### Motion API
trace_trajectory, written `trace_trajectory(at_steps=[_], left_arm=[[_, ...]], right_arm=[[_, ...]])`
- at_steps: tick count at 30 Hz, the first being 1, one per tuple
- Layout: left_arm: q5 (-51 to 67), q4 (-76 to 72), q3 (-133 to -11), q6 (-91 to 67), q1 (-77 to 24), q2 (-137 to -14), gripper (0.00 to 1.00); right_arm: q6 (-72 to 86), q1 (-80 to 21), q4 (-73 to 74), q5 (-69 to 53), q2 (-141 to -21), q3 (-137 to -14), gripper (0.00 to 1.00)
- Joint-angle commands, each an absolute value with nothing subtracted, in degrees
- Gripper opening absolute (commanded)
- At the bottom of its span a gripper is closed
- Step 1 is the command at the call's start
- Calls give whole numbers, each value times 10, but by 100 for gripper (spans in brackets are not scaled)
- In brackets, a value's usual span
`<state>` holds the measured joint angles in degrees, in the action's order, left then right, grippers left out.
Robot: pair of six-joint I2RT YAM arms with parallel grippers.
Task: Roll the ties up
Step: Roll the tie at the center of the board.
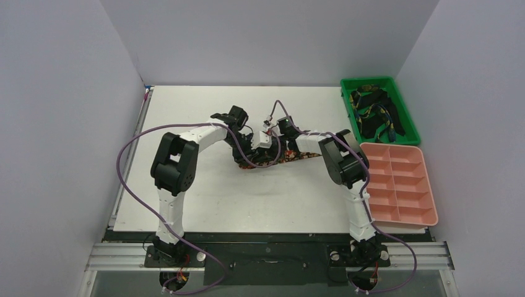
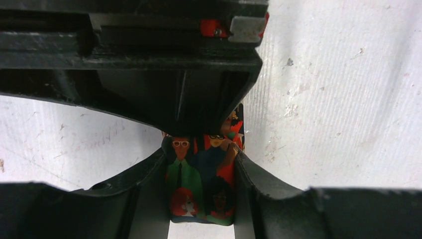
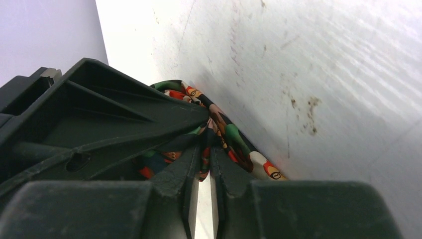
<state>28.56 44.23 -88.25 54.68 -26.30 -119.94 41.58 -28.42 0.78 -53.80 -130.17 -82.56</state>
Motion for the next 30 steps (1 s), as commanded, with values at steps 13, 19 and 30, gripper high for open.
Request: trace_trajectory(at_steps=[13, 19, 30], left_arm=[[282, 482, -901, 573, -267, -1237, 29], [283, 487, -903, 573, -267, -1239, 30], [284, 487, -904, 574, -267, -1239, 30]], right_arm=[[476, -249, -41, -554, -1204, -762, 39], [596, -270, -196, -549, -1219, -745, 43], [551, -292, -174, -534, -1254, -748, 43]])
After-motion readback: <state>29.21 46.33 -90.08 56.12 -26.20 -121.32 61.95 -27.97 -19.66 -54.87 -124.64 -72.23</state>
